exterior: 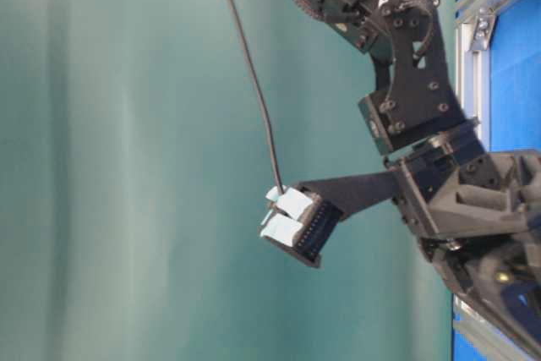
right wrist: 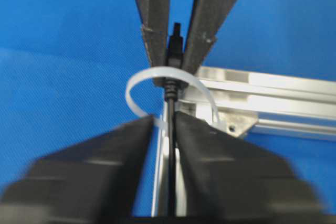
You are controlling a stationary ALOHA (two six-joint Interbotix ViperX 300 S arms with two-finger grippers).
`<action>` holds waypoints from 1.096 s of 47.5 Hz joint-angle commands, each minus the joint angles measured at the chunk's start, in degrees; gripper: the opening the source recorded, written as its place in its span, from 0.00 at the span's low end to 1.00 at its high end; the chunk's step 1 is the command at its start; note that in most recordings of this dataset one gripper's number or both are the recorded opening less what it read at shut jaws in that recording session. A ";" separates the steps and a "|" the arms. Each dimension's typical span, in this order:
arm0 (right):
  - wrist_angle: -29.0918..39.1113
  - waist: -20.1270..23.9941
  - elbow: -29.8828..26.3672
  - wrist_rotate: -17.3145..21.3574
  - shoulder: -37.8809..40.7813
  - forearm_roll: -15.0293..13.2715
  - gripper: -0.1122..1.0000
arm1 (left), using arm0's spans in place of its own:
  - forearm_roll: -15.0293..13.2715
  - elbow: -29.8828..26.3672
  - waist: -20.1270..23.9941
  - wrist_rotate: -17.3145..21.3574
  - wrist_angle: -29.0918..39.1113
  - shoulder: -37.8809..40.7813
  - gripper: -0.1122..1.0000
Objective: Insert the wire through the string loop located on the left side.
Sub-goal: 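Open the right gripper and pull the plug leftward with the left gripper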
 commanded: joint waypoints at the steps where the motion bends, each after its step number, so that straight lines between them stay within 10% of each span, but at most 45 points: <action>1: -0.09 0.09 -0.62 0.09 -1.32 0.18 0.46 | 0.00 -0.79 0.18 0.09 -0.26 -0.53 0.17; 11: 0.00 0.09 -0.35 0.09 -1.41 0.44 0.95 | 0.00 -0.88 0.18 0.09 -0.18 -0.53 0.17; 30: 0.00 0.09 -0.26 0.09 -1.41 0.70 0.97 | 0.00 1.85 0.35 0.18 3.43 -5.19 0.17; 52: -0.26 0.09 -0.26 0.09 -1.49 0.70 0.97 | -0.09 9.58 0.35 -0.09 21.01 -32.61 0.17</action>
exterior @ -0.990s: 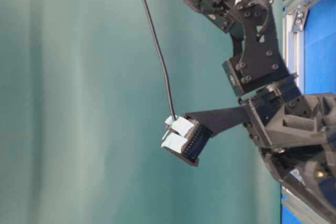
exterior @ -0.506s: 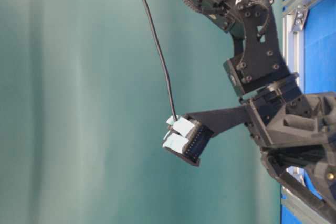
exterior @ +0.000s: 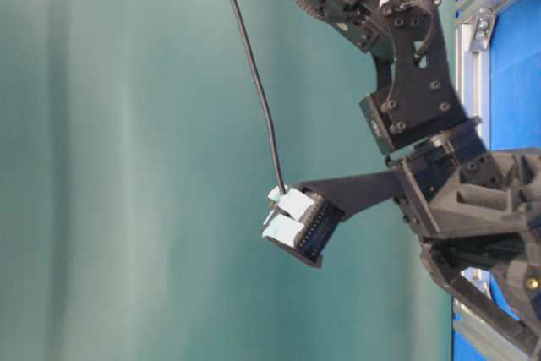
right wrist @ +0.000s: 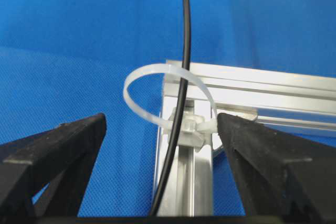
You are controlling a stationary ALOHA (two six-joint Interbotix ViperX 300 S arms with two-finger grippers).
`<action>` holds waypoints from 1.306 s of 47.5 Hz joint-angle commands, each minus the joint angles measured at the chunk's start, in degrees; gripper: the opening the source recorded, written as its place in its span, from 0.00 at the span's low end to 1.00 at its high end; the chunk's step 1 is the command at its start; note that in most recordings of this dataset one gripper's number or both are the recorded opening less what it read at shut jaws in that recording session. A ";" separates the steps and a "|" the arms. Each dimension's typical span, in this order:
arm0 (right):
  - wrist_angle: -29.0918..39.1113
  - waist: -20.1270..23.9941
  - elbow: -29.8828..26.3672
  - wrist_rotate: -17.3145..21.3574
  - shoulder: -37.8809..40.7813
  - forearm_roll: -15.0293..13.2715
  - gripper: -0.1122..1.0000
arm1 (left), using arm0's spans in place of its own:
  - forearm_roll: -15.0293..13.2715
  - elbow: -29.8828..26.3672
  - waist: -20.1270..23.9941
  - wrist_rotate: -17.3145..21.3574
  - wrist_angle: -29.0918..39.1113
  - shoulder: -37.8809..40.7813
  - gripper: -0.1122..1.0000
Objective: Insert the wire through the string loop located on the left side.
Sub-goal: 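Open the right gripper and pull the plug leftward with the left gripper, then hold the cable taut with the left gripper, right gripper open beside loop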
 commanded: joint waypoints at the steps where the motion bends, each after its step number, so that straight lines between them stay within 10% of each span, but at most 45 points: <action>1: -0.44 0.09 -0.35 0.09 -1.49 0.18 0.97 | -0.09 -0.09 0.18 -0.26 4.13 -5.27 0.17; 22: -0.44 0.09 -0.35 0.09 -1.49 0.18 0.97 | 0.00 -2.55 1.67 -2.02 23.20 -29.44 0.17; 62: -0.53 0.09 -0.35 0.00 -1.49 0.18 0.97 | 0.18 -2.99 1.32 -2.46 23.20 -31.11 0.18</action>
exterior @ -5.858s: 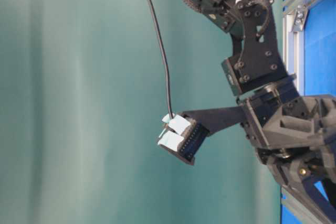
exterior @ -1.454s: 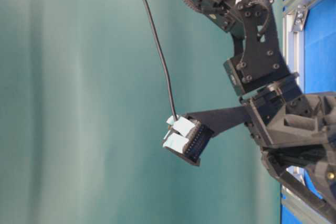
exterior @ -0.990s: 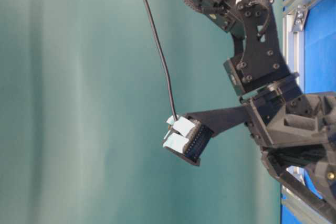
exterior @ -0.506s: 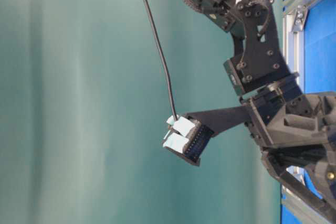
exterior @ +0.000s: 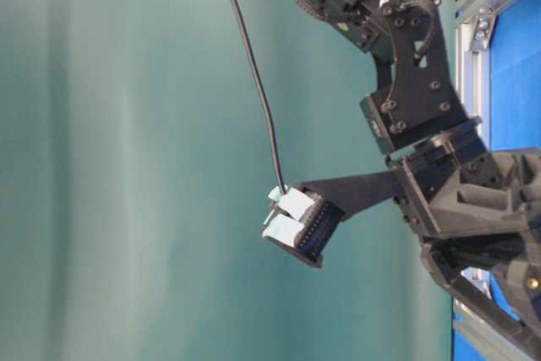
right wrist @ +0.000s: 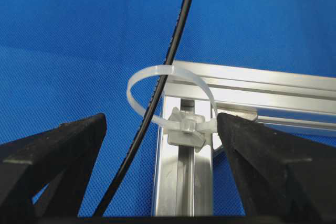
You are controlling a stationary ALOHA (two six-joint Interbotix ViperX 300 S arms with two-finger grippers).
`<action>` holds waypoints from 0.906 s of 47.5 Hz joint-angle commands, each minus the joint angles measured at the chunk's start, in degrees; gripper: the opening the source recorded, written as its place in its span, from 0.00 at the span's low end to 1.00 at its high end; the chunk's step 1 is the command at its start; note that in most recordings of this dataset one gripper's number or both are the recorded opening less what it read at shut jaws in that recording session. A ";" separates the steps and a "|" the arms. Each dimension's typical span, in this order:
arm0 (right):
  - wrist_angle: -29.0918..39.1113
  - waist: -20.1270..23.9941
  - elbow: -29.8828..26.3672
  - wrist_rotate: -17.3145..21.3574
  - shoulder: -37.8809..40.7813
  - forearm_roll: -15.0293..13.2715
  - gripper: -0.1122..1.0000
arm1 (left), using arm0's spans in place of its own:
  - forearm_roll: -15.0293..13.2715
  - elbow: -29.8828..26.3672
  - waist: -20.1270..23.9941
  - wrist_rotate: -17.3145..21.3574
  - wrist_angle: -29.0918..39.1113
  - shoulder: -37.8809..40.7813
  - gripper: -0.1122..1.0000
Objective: Insert the wire through the string loop located on the left side.
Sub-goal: 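Hold the cable taut with the left gripper, right gripper open beside loop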
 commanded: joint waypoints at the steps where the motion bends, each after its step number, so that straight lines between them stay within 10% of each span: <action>1: -0.44 0.09 -0.35 0.00 -1.49 0.18 0.97 | 0.09 -1.58 -0.09 -0.09 -0.53 0.35 0.18; 7: -0.44 0.09 -0.35 0.00 -1.49 0.18 0.97 | 0.09 -1.58 -0.09 -0.09 -0.62 0.26 0.23; 19: -0.44 0.09 -0.35 0.00 -1.49 0.18 0.97 | 0.09 -1.58 -0.09 -0.09 -0.62 0.26 0.84; 43: 2.81 0.00 -0.53 -0.09 -6.50 0.18 0.97 | 0.09 -1.76 -0.09 0.00 -0.62 0.00 0.84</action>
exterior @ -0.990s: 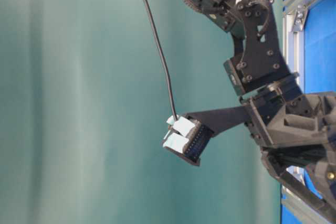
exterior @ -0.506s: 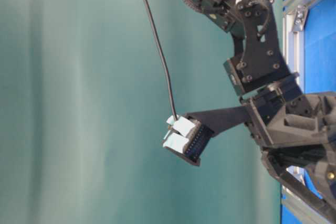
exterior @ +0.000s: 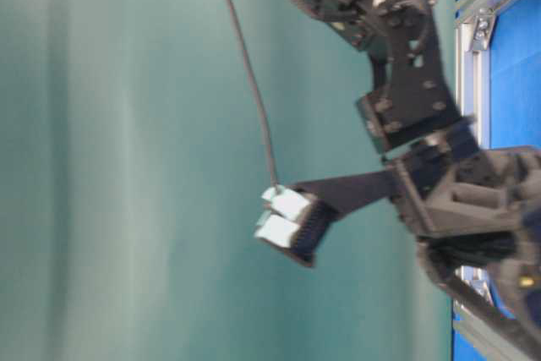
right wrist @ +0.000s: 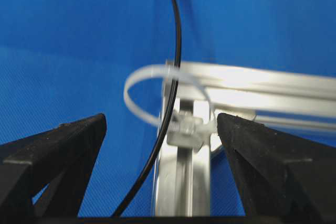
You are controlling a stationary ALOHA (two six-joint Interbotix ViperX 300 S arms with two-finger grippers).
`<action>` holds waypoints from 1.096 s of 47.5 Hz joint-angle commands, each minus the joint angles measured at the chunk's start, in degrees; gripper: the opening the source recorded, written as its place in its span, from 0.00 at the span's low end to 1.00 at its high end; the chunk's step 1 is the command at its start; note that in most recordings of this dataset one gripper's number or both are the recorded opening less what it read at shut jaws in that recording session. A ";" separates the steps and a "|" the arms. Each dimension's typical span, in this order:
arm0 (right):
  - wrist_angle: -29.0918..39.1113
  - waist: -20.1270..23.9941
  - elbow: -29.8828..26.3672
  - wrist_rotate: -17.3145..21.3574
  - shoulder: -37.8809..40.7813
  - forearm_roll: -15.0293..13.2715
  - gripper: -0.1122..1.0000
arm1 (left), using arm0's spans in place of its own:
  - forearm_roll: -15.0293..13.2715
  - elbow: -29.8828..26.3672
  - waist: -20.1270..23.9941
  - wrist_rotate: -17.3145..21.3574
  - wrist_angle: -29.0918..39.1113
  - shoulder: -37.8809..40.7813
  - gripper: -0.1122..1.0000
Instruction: Insert the wire through the string loop located on the left side.
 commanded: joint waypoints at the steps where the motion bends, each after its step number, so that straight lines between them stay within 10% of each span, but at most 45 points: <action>1: 0.88 0.18 -0.53 -0.09 -5.01 0.18 0.97 | 0.18 -1.67 -0.09 0.00 -0.44 0.26 0.84; 52: 7.21 -0.18 -0.79 -0.18 -14.50 0.09 0.97 | 0.18 -1.76 -0.09 0.00 -0.35 -0.09 0.84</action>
